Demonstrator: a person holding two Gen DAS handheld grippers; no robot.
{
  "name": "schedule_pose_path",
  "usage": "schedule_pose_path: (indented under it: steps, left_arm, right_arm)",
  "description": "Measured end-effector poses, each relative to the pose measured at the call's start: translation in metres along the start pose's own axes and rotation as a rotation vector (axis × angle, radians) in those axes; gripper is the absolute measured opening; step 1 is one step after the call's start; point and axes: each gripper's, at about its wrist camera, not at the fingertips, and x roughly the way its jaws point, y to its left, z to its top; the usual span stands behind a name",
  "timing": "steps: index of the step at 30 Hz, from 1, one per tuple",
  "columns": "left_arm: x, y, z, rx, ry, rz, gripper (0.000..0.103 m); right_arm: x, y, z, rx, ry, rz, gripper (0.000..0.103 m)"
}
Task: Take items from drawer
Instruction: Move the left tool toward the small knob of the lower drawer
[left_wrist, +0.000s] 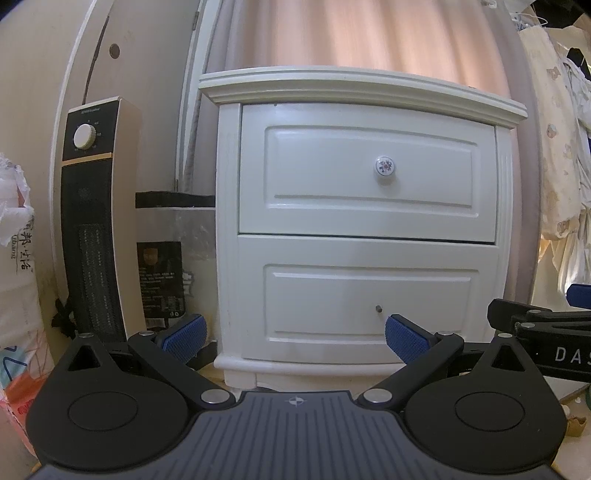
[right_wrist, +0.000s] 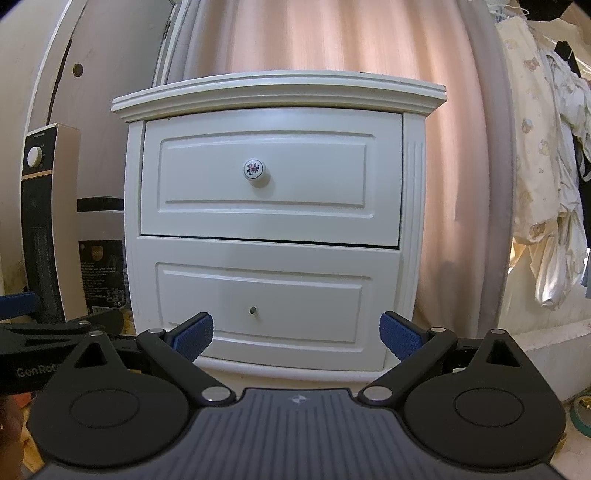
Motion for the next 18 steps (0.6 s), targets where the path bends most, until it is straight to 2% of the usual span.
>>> schedule_pose_path:
  steps: [18]
  left_arm:
    - [0.0086, 0.0001, -0.002, 0.03, 0.024, -0.021, 0.103]
  right_arm:
    - [0.0092, -0.0063, -0.0018, -0.003, 0.008, -0.036, 0.103]
